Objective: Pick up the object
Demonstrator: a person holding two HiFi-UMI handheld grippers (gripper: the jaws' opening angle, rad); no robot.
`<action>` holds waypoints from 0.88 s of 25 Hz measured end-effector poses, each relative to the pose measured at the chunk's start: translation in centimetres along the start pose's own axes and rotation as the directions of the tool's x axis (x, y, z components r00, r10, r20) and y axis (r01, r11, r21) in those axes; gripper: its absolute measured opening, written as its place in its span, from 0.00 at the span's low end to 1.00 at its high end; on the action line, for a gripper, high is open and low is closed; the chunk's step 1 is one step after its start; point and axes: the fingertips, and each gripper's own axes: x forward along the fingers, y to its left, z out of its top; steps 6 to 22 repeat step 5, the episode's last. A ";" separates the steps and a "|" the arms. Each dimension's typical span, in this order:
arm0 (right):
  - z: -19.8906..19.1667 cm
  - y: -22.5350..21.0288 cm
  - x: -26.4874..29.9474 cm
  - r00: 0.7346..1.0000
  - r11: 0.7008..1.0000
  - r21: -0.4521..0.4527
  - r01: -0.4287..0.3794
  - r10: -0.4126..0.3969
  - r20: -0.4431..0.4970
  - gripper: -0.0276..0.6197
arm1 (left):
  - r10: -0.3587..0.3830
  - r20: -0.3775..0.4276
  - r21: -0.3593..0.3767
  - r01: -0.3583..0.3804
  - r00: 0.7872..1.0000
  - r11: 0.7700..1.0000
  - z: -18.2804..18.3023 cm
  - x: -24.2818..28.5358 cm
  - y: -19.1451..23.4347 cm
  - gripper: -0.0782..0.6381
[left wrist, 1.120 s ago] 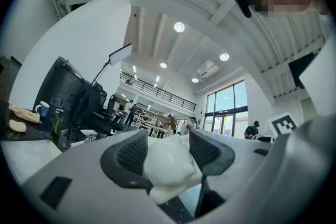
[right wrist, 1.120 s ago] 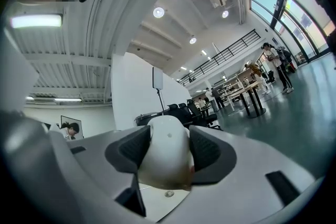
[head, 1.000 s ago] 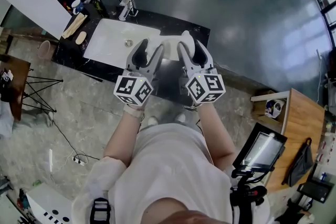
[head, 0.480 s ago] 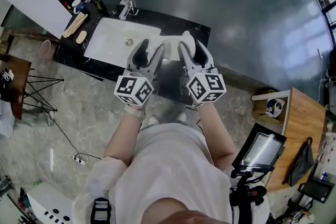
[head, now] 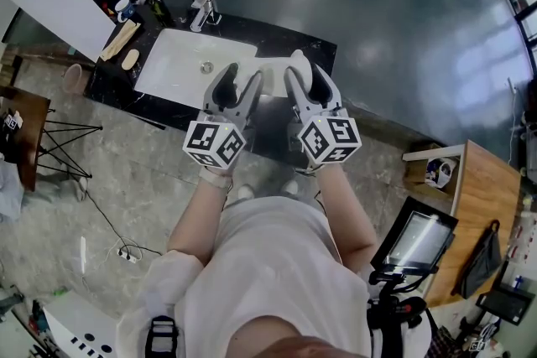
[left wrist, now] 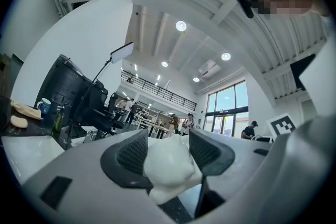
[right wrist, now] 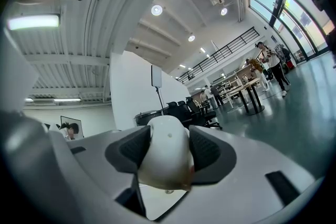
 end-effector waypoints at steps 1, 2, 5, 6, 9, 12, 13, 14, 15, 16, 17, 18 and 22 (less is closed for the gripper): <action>0.0 0.0 0.1 1.000 1.000 -0.001 0.000 0.000 0.000 0.42 | 0.001 0.000 0.000 -0.001 1.000 1.000 0.0 0.1 0.1 0.43; 0.0 0.0 0.2 1.000 1.000 -0.002 -0.001 0.001 0.000 0.42 | 0.002 0.000 0.000 -0.002 1.000 1.000 0.0 0.1 0.1 0.43; 0.0 0.0 0.6 1.000 1.000 -0.005 -0.006 0.006 -0.002 0.42 | 0.007 0.001 0.000 -0.007 1.000 1.000 0.1 0.3 0.5 0.43; 0.0 0.0 0.6 1.000 1.000 -0.005 -0.006 0.006 -0.002 0.42 | 0.007 0.001 0.000 -0.007 1.000 1.000 0.1 0.3 0.5 0.43; 0.0 0.0 0.6 1.000 1.000 -0.005 -0.006 0.006 -0.002 0.42 | 0.007 0.001 0.000 -0.007 1.000 1.000 0.1 0.3 0.5 0.43; 0.0 0.0 0.6 1.000 1.000 -0.005 -0.006 0.006 -0.002 0.42 | 0.007 0.001 0.000 -0.007 1.000 1.000 0.1 0.3 0.5 0.43; 0.0 0.0 0.6 1.000 1.000 -0.005 -0.006 0.006 -0.002 0.42 | 0.007 0.001 0.000 -0.007 1.000 1.000 0.1 0.3 0.5 0.43; 0.0 0.0 0.6 1.000 1.000 -0.005 -0.006 0.006 -0.002 0.42 | 0.007 0.001 0.000 -0.007 1.000 1.000 0.1 0.3 0.5 0.43; 0.0 0.0 0.6 1.000 1.000 -0.005 -0.006 0.006 -0.002 0.42 | 0.007 0.001 0.000 -0.007 1.000 1.000 0.1 0.3 0.5 0.43; 0.0 0.0 0.6 1.000 1.000 -0.005 -0.006 0.006 -0.002 0.42 | 0.007 0.001 0.000 -0.007 1.000 1.000 0.1 0.3 0.5 0.43; 0.0 0.0 0.6 1.000 1.000 -0.005 -0.006 0.006 -0.002 0.42 | 0.007 0.001 0.000 -0.007 1.000 1.000 0.1 0.3 0.5 0.43; 0.0 0.0 0.6 1.000 1.000 -0.005 -0.006 0.006 -0.002 0.42 | 0.007 0.001 0.000 -0.007 1.000 1.000 0.1 0.3 0.5 0.43; 0.0 0.0 0.6 1.000 1.000 -0.005 -0.006 0.006 -0.002 0.42 | 0.007 0.001 0.000 -0.007 1.000 1.000 0.1 0.3 0.5 0.43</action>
